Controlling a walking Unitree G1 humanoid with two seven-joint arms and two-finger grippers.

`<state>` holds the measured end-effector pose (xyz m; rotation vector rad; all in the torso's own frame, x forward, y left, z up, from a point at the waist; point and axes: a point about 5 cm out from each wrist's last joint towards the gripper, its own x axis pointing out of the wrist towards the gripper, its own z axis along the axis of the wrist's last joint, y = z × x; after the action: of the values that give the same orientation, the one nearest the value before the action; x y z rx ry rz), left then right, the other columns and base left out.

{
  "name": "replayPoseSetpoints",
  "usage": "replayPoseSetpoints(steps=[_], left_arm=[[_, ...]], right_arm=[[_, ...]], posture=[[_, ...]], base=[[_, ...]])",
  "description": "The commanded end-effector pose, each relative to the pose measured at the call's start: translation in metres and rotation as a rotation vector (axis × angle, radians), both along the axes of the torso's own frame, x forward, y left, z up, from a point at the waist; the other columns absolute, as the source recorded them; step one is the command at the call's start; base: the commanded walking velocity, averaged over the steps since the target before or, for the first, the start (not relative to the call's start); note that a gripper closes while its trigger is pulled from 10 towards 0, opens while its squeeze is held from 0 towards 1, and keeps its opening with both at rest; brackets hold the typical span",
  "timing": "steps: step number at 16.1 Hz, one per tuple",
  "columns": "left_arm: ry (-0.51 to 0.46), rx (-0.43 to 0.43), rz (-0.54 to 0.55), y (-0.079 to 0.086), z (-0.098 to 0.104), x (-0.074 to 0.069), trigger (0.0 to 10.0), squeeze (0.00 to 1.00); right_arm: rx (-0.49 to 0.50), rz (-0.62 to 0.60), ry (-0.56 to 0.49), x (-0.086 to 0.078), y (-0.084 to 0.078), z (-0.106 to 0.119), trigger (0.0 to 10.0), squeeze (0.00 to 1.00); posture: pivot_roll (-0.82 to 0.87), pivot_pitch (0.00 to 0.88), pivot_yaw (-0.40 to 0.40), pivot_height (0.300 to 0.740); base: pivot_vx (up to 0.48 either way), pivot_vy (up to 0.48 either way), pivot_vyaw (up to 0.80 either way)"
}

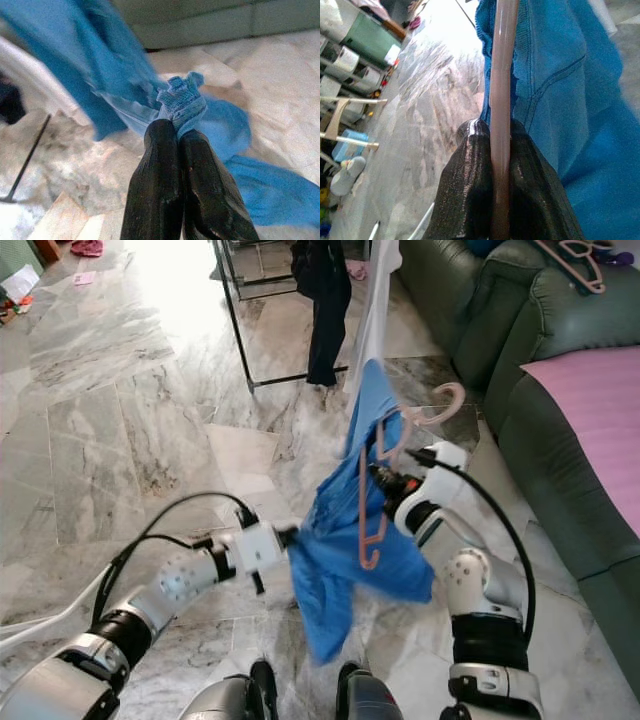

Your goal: Hang hanger

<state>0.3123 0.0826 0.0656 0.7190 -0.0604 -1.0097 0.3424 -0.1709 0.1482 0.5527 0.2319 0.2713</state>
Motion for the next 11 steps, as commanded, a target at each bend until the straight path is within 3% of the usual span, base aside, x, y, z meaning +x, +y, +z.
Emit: replayPoseSetpoints(steps=[1, 2, 5, 9, 10, 11], left_arm=[[0.014, 0.055, -0.044, 0.001, -0.013, -0.011, 10.0, 0.0], [0.004, 0.082, -0.073, -0.001, -0.021, -0.019, 10.0, 0.0], [-0.092, 0.037, -0.1, -0.007, -0.017, -0.024, 10.0, 0.0], [-0.075, -0.085, -0.091, -0.024, -0.016, -0.031, 10.0, 0.0], [-0.066, -0.111, -0.085, -0.027, -0.016, -0.032, 10.0, 0.27], [-0.064, -0.135, -0.081, -0.029, -0.016, -0.033, 10.0, 1.0]], right_arm=[[0.002, -0.043, -0.048, 0.006, -0.003, 0.009, 10.0, 0.0], [-0.014, -0.134, -0.101, 0.014, -0.01, 0.019, 10.0, 0.0], [0.053, -0.207, -0.144, 0.021, -0.016, 0.031, 10.0, 0.0], [-0.217, 0.049, -0.26, 0.019, 0.022, 0.034, 10.0, 0.0], [-0.266, 0.097, -0.275, 0.017, 0.029, 0.029, 10.0, 0.0], [-0.295, 0.137, -0.279, 0.013, 0.034, 0.024, 10.0, 0.0]], posture=[[-0.19, 0.244, 0.029, 0.74], [-0.2, 0.249, 0.032, 0.74], [-0.2, 0.253, 0.026, 0.74], [-0.19, 0.249, 0.014, 0.74], [-0.19, 0.248, 0.013, 0.74], [-0.19, 0.248, 0.011, 0.74]], base=[[0.0, 0.0, 0.0], [0.0, 0.0, 0.0], [0.0, 0.0, 0.0], [0.0, 0.0, 0.0], [0.0, 0.0, 0.0], [0.0, 0.0, 0.0]])
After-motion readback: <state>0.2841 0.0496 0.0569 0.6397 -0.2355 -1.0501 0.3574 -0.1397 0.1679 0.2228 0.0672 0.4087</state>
